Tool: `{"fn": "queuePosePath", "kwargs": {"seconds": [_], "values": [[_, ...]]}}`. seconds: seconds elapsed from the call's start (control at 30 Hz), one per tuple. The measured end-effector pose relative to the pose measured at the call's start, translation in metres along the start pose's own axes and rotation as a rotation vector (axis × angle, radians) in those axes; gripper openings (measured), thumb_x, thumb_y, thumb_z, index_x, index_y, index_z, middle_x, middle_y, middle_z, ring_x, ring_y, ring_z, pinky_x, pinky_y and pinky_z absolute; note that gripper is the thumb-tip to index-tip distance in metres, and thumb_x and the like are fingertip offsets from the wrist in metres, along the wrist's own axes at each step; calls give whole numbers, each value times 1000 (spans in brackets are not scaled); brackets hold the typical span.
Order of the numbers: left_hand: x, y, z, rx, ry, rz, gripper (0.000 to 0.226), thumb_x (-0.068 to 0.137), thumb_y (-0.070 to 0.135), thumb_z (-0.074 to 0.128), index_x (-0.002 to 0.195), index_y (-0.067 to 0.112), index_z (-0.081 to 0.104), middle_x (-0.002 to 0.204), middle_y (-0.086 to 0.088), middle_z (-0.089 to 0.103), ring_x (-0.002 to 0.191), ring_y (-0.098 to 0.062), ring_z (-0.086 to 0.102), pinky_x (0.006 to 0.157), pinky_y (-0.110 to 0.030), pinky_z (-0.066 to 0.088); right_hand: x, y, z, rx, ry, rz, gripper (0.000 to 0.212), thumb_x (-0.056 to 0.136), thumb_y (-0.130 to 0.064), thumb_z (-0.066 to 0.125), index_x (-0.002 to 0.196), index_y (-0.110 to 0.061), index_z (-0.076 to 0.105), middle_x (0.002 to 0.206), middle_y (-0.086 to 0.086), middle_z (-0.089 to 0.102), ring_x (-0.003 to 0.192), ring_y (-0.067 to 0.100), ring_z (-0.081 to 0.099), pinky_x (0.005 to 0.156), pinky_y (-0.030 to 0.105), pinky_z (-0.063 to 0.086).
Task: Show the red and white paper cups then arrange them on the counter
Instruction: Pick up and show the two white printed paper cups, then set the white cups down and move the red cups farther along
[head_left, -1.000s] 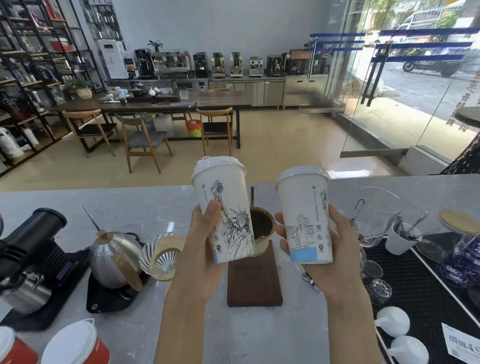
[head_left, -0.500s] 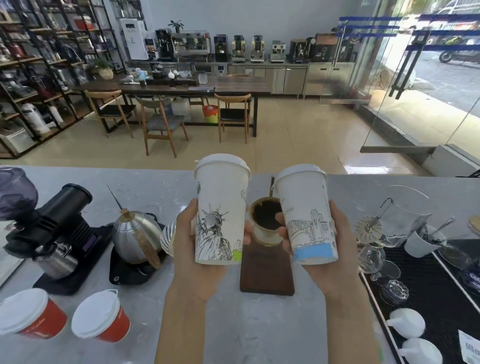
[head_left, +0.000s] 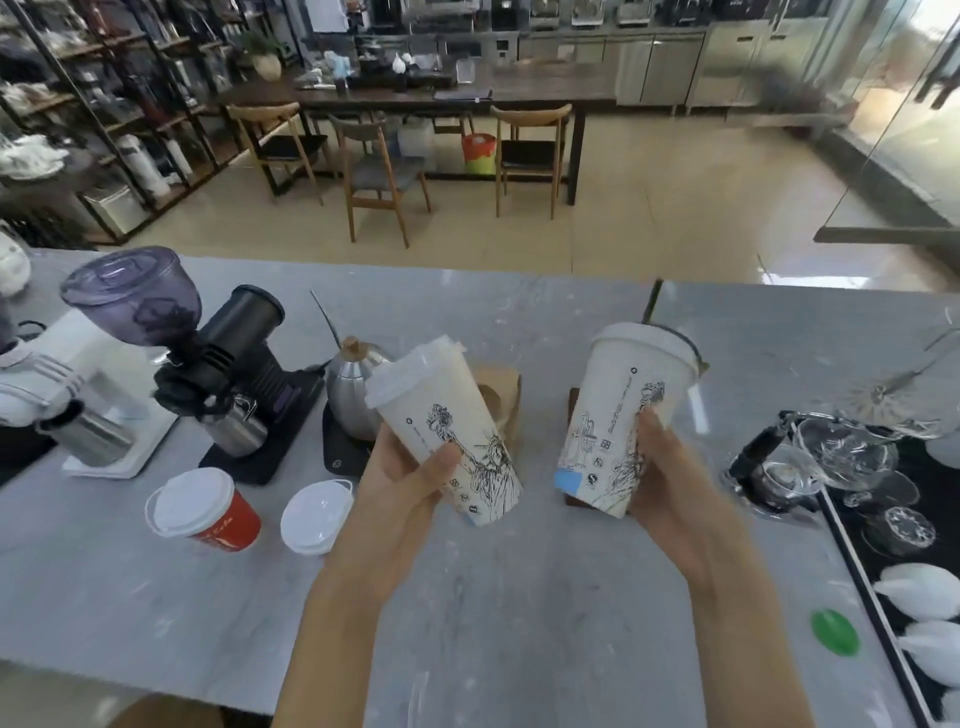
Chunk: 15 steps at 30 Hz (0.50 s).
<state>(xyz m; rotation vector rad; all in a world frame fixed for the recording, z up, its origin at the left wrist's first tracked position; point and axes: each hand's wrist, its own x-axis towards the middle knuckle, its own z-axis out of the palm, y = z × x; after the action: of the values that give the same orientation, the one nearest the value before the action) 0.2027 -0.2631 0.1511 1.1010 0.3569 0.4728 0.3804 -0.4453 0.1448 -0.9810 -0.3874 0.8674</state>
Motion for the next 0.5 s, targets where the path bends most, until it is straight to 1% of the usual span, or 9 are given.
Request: {"fn": "queuePosePath", "kwargs": {"seconds": [0.07, 0.1, 0.17, 0.23, 0.27, 0.33, 0.37, 0.43, 0.5], "values": [[-19, -20, -27, 62, 17, -97, 79, 70, 24, 88, 137, 17, 48, 134, -15, 62, 126, -34, 56, 100, -47, 50, -18, 29, -2, -21, 16, 39, 55, 82, -34, 67, 133, -16, 56, 133, 15, 62, 120, 34, 59, 93, 48, 53], [-30, -32, -41, 100, 42, -145, 81, 64, 27, 91, 134, 20, 51, 131, -11, 65, 125, -32, 57, 98, -43, 51, -30, 47, -3, -21, 44, 61, 58, 81, -31, 69, 134, -13, 53, 133, 16, 61, 120, 35, 59, 93, 48, 53], [-50, -56, -64, 170, 60, -232, 75, 59, 28, 94, 124, 33, 58, 126, -1, 69, 122, -23, 60, 89, -33, 54, -59, 86, -6, -41, 146, 128, 67, 78, -28, 73, 138, -12, 47, 135, 14, 61, 121, 35, 59, 90, 46, 54], [-68, -75, -83, 234, 42, -311, 71, 62, 20, 92, 118, 48, 58, 125, 6, 69, 116, -12, 63, 84, -26, 55, -91, 121, -6, -95, 292, 216, 71, 75, -29, 79, 136, -15, 48, 131, 10, 64, 117, 31, 62, 84, 40, 57], [-75, -83, -91, 266, 58, -333, 74, 62, 14, 90, 117, 49, 55, 125, 6, 68, 113, -8, 64, 82, -24, 56, -107, 136, -5, -148, 370, 259, 72, 73, -29, 83, 135, -17, 49, 128, 9, 66, 113, 28, 65, 81, 38, 58], [-85, -96, -106, 332, 100, -339, 77, 67, 1, 84, 122, 41, 47, 129, 7, 60, 106, 0, 64, 79, -21, 56, -136, 162, -1, -319, 508, 328, 73, 66, -34, 84, 131, -25, 50, 120, 1, 71, 104, 19, 69, 76, 35, 60], [-89, -100, -112, 353, 98, -334, 77, 69, -5, 82, 121, 38, 45, 130, 9, 57, 104, 4, 63, 78, -19, 56, -147, 173, 2, -399, 552, 346, 74, 62, -36, 85, 128, -30, 51, 116, -4, 72, 99, 12, 70, 72, 29, 60], [-93, -104, -119, 384, 74, -332, 79, 68, -5, 83, 120, 39, 44, 123, 20, 61, 103, 8, 62, 79, -16, 54, -159, 185, 8, -473, 611, 343, 73, 59, -35, 88, 121, -38, 50, 115, -7, 70, 92, 4, 70, 64, 20, 57], [-93, -105, -120, 410, 67, -342, 80, 70, -6, 83, 121, 42, 44, 114, 33, 63, 106, 9, 60, 82, -15, 53, -160, 188, 13, -508, 627, 338, 79, 62, -33, 90, 125, -43, 43, 123, -12, 62, 98, 2, 66, 69, 20, 56]]}}
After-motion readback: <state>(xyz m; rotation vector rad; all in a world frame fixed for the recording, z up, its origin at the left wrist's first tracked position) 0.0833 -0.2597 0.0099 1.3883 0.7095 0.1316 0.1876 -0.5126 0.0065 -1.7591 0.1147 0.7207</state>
